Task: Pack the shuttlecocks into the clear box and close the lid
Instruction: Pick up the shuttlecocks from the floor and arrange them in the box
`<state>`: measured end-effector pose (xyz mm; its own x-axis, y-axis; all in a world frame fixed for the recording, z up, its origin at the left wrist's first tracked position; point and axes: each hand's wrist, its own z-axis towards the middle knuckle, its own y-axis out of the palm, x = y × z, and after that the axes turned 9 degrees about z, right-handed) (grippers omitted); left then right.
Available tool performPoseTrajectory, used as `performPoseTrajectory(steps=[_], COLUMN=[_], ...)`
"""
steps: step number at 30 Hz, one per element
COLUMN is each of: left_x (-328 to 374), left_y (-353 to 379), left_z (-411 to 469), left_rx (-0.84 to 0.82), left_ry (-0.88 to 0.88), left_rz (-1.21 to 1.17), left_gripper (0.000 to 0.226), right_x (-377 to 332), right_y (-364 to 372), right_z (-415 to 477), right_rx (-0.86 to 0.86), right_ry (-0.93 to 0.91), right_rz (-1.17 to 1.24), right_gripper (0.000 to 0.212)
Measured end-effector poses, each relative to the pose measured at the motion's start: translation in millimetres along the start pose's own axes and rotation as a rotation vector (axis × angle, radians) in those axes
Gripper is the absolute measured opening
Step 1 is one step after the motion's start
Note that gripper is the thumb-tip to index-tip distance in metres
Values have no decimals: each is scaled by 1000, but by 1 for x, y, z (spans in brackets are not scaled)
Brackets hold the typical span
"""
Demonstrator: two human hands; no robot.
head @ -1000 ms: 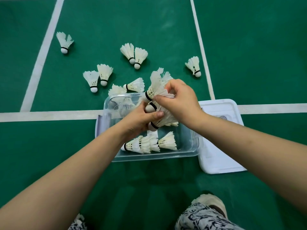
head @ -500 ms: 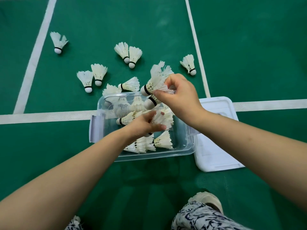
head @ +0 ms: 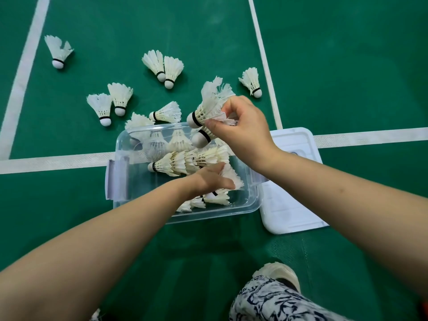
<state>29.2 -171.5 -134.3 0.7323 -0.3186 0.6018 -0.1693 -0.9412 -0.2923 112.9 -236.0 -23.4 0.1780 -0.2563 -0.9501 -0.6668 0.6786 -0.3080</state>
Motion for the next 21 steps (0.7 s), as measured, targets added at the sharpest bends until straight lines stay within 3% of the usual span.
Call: performPoseTrajectory(steps=[2,7,12,17,21], left_x=[5,16,25,29,36], left_y=[0,-9,-20,-23,-25], left_z=[0,-5,-12,-15,-21], left_rx=[5,-42,-60,-198,-128], left_ry=[19,22,13,64,121], left_rz=[285,601,755,842,853], left_gripper=[78,76,66,61,62], right_x=[1,2,2,1,2], right_y=[-1,-2,-2,-1,-1], right_z=[0,0,0,0,1], right_rx=[0,0,-1,-4,-7], right_ry=[6,4,4,14,16], right_rz=[5,12,21,11,11], right_gripper=[38,38,36,38,37])
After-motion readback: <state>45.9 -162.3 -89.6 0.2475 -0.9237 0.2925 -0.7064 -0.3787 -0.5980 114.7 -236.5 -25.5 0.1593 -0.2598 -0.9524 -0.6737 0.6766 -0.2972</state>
